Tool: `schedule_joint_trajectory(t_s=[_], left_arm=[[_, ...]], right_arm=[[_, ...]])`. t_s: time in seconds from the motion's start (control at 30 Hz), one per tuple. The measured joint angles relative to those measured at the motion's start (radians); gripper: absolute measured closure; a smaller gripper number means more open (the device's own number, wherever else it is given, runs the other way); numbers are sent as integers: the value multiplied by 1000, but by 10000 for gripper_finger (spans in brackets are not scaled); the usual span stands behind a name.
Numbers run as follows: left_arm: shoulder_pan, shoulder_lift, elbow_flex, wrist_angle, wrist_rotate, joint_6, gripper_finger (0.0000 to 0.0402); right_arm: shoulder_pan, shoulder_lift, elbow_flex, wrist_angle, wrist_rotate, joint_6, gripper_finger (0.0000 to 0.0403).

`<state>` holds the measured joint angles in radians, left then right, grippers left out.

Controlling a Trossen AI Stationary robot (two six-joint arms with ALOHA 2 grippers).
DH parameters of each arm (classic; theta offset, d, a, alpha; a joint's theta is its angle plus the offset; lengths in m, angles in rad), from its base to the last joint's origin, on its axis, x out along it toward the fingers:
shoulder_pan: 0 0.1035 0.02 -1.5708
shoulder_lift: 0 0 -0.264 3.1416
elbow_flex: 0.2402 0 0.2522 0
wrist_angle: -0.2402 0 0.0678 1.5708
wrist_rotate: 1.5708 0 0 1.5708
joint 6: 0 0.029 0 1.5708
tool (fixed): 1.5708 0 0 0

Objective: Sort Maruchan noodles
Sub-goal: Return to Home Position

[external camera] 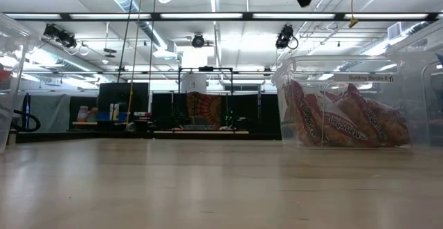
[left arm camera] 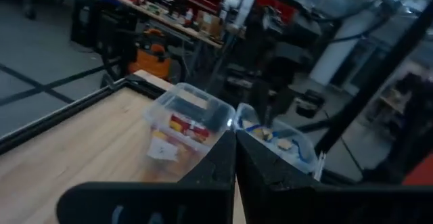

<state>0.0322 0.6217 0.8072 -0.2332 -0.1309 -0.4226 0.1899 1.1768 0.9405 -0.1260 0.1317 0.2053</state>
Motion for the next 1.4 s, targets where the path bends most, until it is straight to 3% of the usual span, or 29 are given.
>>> schedule_joint_trajectory(t_s=[0.13,0.33,0.57,0.73,0.9,1.0,1.13,1.27,1.4], left_arm=[[-5,-3,0,-24,-12,107,388],[-8,-66,-39,-159,-27,195,388],[-8,-220,-258,-5,-24,205,388],[-9,-298,-357,129,53,238,388],[-8,-417,-374,15,99,251,388],[-8,-521,-374,-78,71,259,388],[-8,-623,-374,-108,29,316,388],[-8,-614,-375,-62,48,383,388],[-8,-619,-393,-14,43,383,388]], right_arm=[[-1,8,0,37,30,1,366],[10,-21,0,37,-51,-73,366],[13,-37,0,83,-45,-84,366],[13,-37,0,119,-17,-109,366],[14,-127,-7,21,-54,-126,366],[14,-243,-77,14,-56,-135,366],[9,-405,-265,160,-6,-154,366],[-1,-524,-486,382,25,-159,366],[-18,-666,-630,447,25,-92,366]])
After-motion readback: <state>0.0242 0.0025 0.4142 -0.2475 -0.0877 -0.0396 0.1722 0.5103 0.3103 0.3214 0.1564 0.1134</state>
